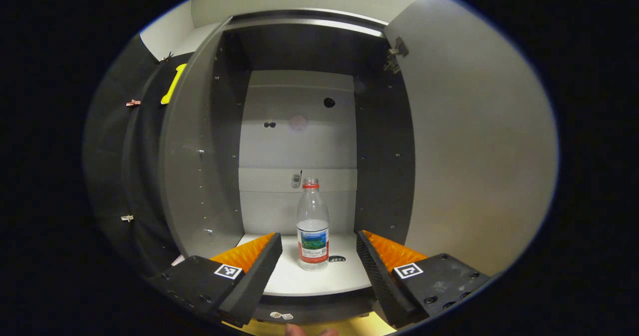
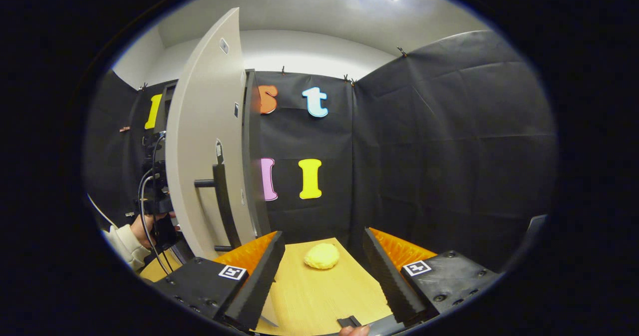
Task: Open the cabinet door with the right hand, grasp the bottle in the cabinet with the left hand and place it on the coaster, then close the cabinet door with the right hand.
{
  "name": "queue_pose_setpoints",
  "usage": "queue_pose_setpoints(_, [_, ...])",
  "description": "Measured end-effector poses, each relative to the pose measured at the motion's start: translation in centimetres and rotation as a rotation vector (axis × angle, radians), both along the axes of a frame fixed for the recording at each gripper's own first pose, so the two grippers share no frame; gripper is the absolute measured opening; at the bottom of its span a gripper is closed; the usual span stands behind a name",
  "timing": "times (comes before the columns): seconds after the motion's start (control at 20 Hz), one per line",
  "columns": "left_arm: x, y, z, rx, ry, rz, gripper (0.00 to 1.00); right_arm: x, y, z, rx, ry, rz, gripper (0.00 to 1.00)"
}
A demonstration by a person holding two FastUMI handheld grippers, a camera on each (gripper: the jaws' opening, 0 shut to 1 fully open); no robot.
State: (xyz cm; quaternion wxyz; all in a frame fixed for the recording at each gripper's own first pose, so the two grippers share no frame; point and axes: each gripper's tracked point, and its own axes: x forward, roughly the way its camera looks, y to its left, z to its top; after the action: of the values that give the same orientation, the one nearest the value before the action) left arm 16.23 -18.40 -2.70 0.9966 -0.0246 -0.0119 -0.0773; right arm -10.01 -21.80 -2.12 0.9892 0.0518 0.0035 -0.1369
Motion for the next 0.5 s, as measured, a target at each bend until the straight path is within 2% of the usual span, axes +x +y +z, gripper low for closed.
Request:
queue_pose_setpoints(0.4, [8.0,-0.1,-4.0,0.0,0.071,0.042,0.92,1.9,-2.2,-0.8,-0.012,0.011,-0.033,0.97])
queue_pose_setpoints(0.5, [9.6,-0.4,-4.7,0.0,0.078,0.042,0.95,2.4,-2.6,-1.2,-0.008,0.025,-0.039,0.98])
